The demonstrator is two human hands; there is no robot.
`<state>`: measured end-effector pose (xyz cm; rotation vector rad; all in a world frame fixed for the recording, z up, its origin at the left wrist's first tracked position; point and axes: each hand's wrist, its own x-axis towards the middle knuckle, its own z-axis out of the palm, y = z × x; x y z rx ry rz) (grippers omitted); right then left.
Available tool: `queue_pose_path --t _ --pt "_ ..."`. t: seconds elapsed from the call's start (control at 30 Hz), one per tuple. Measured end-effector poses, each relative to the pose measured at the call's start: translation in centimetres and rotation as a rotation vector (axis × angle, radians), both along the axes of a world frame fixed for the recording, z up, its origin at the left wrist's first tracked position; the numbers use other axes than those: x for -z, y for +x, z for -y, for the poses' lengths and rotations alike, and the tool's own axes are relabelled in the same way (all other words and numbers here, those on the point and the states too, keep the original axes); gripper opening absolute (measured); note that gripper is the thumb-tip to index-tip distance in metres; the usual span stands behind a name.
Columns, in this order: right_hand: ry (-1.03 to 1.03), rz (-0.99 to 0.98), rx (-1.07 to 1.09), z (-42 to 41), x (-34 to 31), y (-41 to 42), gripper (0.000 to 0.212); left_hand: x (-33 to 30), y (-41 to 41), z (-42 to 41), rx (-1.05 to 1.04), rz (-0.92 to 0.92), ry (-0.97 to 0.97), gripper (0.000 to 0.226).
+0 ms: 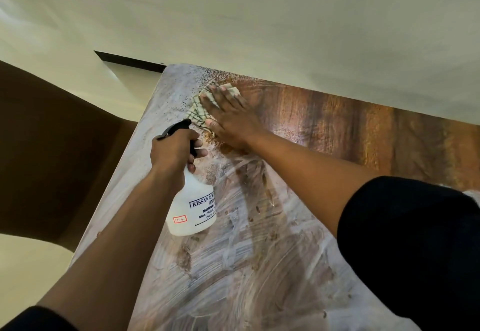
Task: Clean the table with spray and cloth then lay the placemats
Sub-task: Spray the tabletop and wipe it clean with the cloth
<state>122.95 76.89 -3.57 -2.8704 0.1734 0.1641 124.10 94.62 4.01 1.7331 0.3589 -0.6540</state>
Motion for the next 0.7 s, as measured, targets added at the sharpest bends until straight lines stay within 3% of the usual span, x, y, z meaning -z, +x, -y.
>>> queue_pose_path --t 0.1,0.23,0.37,0.5,0.6,0.7 --pt "-0.027 -0.012 0.195 3.1 0.1 -0.4 0.069 0.0 0.0 -0.1 0.033 0.009 -0.023 0.045" --pt "0.043 0.01 0.543 6.9 0.2 -1.5 0.068 0.2 0.3 -0.4 0.018 -0.001 0.004 0.043" --pt "0.032 0.037 0.687 5.1 0.5 -0.3 0.068 0.1 0.4 -1.1 0.015 -0.022 0.016 0.04" --pt "0.047 0.053 0.517 1.1 0.1 1.8 0.067 -0.1 0.9 -2.3 -0.014 -0.016 0.0 0.031" --pt "0.023 0.039 0.225 -3.5 -0.1 3.2 0.067 -0.1 1.3 -3.2 -0.041 -0.024 0.011 0.005" --pt "0.007 0.038 -0.009 -6.4 0.1 3.9 0.066 0.2 1.6 -4.0 -0.062 -0.021 0.029 0.009"
